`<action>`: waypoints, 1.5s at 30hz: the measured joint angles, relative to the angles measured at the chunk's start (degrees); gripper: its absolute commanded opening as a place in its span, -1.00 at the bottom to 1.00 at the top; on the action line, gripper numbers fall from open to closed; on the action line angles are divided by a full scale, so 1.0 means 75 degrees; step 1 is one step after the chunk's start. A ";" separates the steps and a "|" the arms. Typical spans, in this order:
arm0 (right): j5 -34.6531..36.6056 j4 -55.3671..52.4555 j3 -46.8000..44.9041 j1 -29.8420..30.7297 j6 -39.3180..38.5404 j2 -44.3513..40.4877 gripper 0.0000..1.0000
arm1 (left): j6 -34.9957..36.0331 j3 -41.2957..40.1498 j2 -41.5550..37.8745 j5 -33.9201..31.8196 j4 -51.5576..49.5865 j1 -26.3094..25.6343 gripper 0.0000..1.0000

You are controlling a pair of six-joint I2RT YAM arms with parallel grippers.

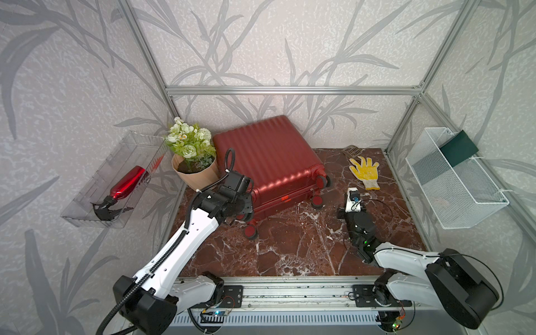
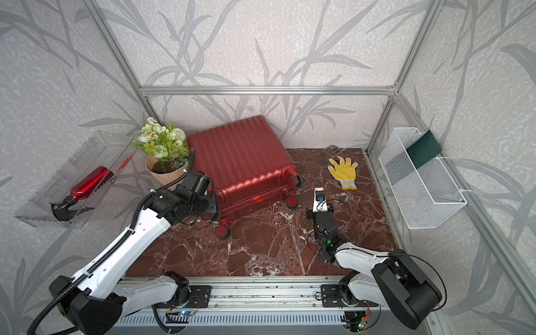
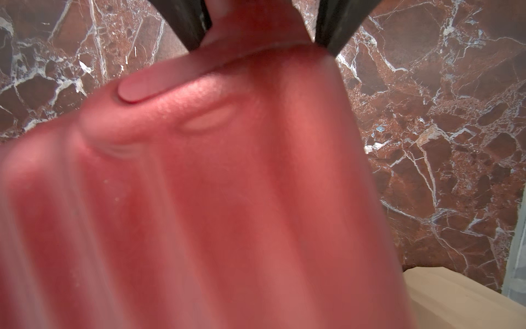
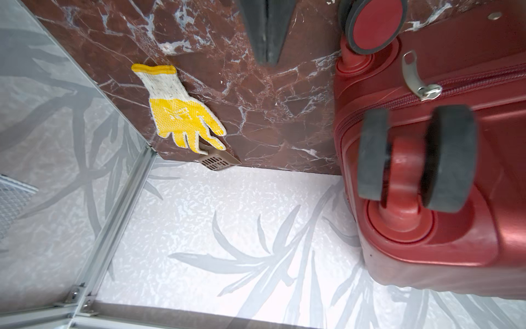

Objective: Open the suitcase zippers
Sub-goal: Unzip the zipper on the suitcase, then adjust the suitcase at the center of the board.

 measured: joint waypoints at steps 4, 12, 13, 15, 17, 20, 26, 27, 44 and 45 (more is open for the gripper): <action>-0.1139 -0.0857 0.0262 0.0000 0.0082 -0.0245 -0.42 | 0.0003 -0.0009 -0.0015 0.0003 0.0023 0.0000 -0.68; -0.2847 -0.0697 0.1119 0.0000 -0.0140 0.1865 -0.20 | 0.0117 -0.0271 -0.0254 0.0207 0.0318 0.0087 -0.84; -0.2920 -0.0548 0.1186 0.0000 -0.0198 0.2081 -0.17 | 0.0117 -0.0338 -0.0312 0.0219 0.0391 0.0090 -0.84; -0.3054 -0.0105 0.1311 0.0000 -0.0452 0.2611 -0.12 | 0.0117 -0.0420 -0.0379 0.0239 0.0478 0.0102 -0.83; -0.3130 0.0338 0.1396 0.0000 -0.0699 0.3054 -0.06 | 0.0122 -0.0428 -0.0385 0.0268 0.0493 0.0117 -0.84; -0.3206 0.0866 0.1612 0.0000 -0.1040 0.3649 -0.07 | 0.0140 -0.0428 -0.0385 0.0303 0.0495 0.0131 -0.84; -0.2987 0.1422 0.2372 -0.0009 -0.1466 0.4654 -0.29 | 0.0152 -0.0428 -0.0385 0.0347 0.0507 0.0149 -0.87; -0.2911 0.1515 0.2433 -0.0006 -0.1515 0.4759 -0.35 | 0.0146 -0.0428 -0.0379 0.0350 0.0539 0.0152 -0.87; -0.2294 0.2002 0.2439 -0.0017 -0.1781 0.5015 -1.00 | 0.0140 -0.0455 -0.0356 0.0315 0.0647 0.0178 -0.95; -0.2229 0.2136 0.2346 0.0006 -0.1737 0.4972 -1.00 | 0.0140 -0.0455 -0.0350 0.0306 0.0647 0.0178 -0.95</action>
